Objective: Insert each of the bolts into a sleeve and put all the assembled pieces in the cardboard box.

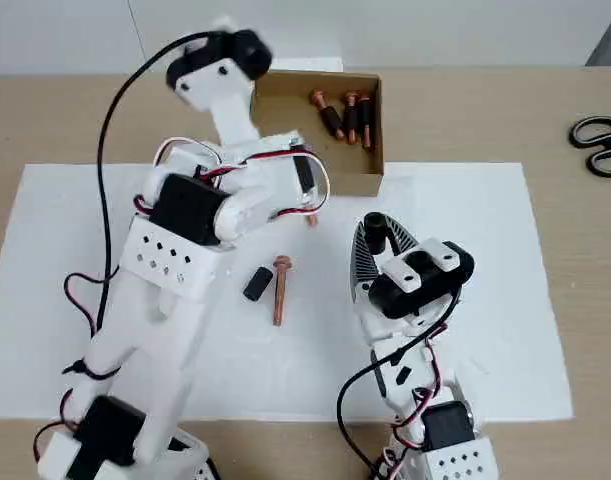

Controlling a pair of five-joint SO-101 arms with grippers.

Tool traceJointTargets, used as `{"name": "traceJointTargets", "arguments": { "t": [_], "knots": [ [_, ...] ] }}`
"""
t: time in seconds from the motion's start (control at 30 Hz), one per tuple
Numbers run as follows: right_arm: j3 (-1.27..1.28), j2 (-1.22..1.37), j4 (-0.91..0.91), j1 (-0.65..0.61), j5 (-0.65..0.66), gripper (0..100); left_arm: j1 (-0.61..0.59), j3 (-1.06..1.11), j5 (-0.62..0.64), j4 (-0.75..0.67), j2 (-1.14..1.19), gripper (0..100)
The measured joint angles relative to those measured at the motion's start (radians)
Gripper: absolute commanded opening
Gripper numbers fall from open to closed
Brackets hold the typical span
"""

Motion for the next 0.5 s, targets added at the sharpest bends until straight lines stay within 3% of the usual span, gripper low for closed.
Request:
{"name": "traceJointTargets", "arguments": {
  "t": [0.2, 0.5],
  "knots": [
    [0.0, 0.0, -0.017, 0.002, 0.002, 0.6, 0.006, 0.198, -0.181, -0.402, -0.084, 1],
    [0.0, -0.003, -0.195, 0.0, 0.003, 0.5, 0.092, 0.62, -0.364, -0.812, -0.411, 1]
  ]
}}
